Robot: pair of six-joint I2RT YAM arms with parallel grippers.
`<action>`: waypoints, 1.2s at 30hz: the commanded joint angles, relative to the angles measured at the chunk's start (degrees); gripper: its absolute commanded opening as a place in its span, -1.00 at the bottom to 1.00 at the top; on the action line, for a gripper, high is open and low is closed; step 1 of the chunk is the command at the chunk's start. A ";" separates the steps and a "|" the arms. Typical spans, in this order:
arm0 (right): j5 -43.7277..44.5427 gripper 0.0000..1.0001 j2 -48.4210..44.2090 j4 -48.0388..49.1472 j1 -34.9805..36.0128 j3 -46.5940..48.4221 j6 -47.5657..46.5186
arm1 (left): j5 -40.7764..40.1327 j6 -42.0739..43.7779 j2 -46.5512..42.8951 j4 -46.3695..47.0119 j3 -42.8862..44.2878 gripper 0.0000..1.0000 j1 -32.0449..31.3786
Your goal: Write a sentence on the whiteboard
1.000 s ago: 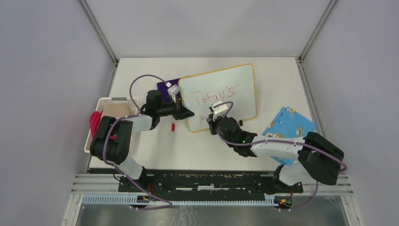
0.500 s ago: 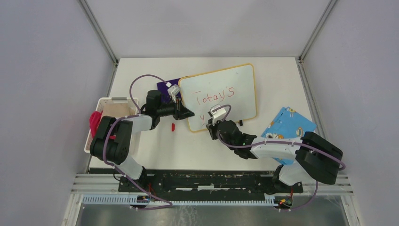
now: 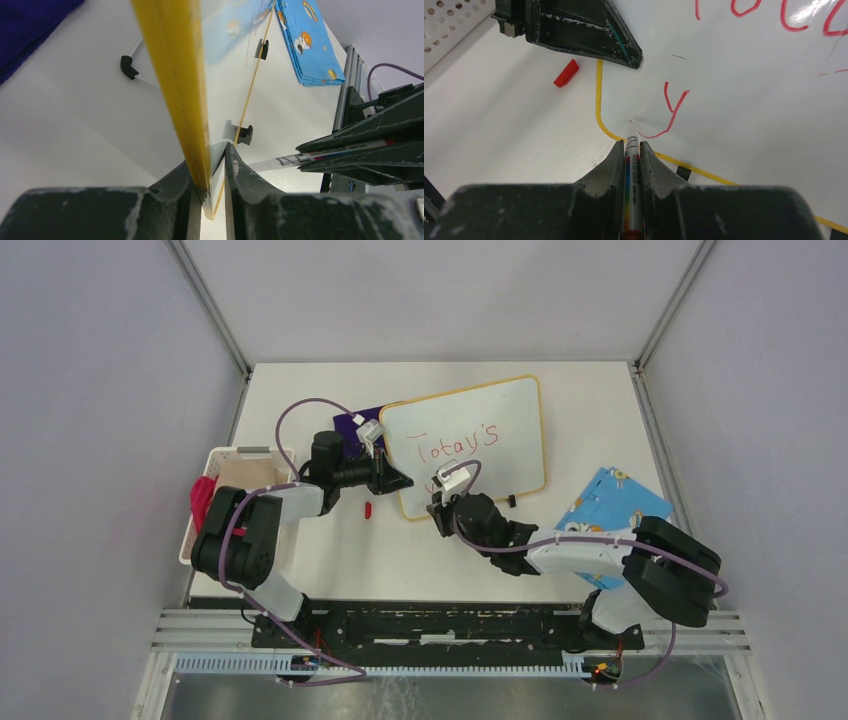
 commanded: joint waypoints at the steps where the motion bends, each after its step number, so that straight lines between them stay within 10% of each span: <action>1: 2.00 -1.00 -6.36 2.21 -0.63 -1.11 0.15 | -10.12 6.14 2.62 -6.48 -0.46 -0.96 -0.83; 36: 0.31 -1.00 -8.26 3.22 -7.29 -0.23 -1.16 | -10.12 6.33 3.00 -6.87 -0.31 -0.96 -0.83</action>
